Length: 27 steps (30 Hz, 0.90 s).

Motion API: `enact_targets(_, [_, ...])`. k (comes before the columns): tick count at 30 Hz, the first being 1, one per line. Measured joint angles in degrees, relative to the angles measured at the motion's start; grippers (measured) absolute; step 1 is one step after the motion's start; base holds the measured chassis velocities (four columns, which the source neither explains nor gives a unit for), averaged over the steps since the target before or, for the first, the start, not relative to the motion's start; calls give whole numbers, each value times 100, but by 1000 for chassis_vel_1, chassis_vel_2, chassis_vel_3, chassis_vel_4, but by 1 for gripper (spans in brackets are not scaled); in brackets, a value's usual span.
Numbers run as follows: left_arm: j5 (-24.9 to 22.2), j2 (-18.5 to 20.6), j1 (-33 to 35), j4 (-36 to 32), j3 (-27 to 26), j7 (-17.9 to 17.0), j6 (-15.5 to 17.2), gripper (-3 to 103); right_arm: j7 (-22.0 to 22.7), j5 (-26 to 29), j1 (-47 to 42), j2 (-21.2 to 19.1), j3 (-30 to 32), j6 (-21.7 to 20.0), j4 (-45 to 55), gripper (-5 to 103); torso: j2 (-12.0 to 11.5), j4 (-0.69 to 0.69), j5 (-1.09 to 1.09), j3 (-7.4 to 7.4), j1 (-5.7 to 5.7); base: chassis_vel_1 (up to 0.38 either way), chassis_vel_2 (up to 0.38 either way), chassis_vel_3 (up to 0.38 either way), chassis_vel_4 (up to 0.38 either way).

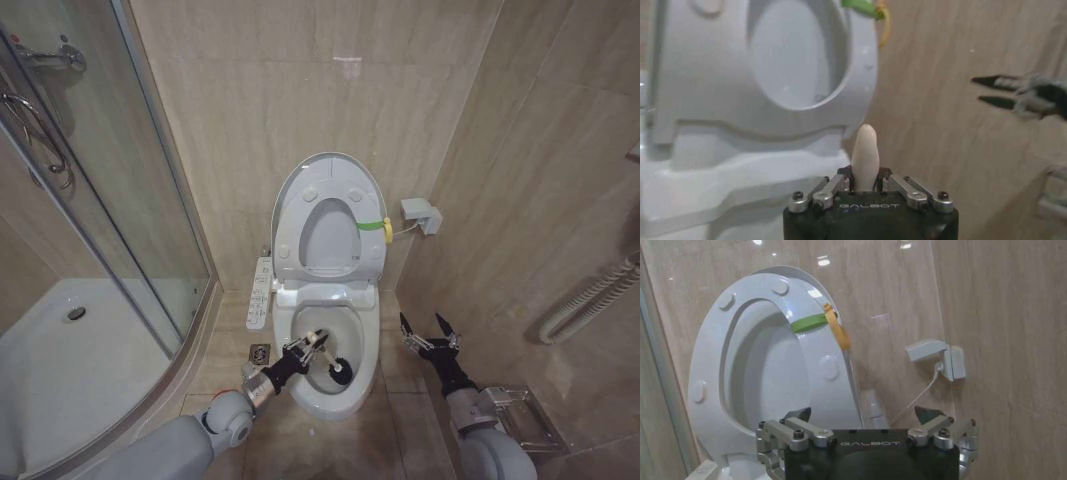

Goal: Open the toilet lid, clean the toilet bowl with a toilet brush, close the toilet lid, and flush.

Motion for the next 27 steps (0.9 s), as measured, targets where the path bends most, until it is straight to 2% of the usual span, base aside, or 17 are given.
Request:
enact_targets(10, [-195, -86, -241, 471, -212, 26, -1, 22, 0, 0, 0, 0, 0, 0, 0, 100, 0, -1, -1, 1, 0, 0, 0, 0, 0])
enact_targets(13, [-261, -12, -299, 335, -236, -22, 51, 22, 0, 0, 0, 0, 0, 0, 0, 100, 0, -1, 0, 0, 0, 0, 0, 0, 0])
enact_targets(17, [-300, 183, -210, -177, -220, -155, 273, 22, 0, 0, 0, 0, 0, 0, 0, 100, 0, -2, 1, 0, 0, 0, 0, 0, 0])
enact_targets(21, [-229, 338, 188, -738, -211, -269, 409, 22, 0, 0, 0, 0, 0, 0, 0, 100, 0, 0, 0, 0, 0, 0, 0, 0, 0])
enact_targets(27, [-176, 297, 346, -652, -294, -233, 401, 22, 0, 0, 0, 0, 0, 0, 0, 100, 0, 0, 0, 0, 0, 0, 0, 0, 0])
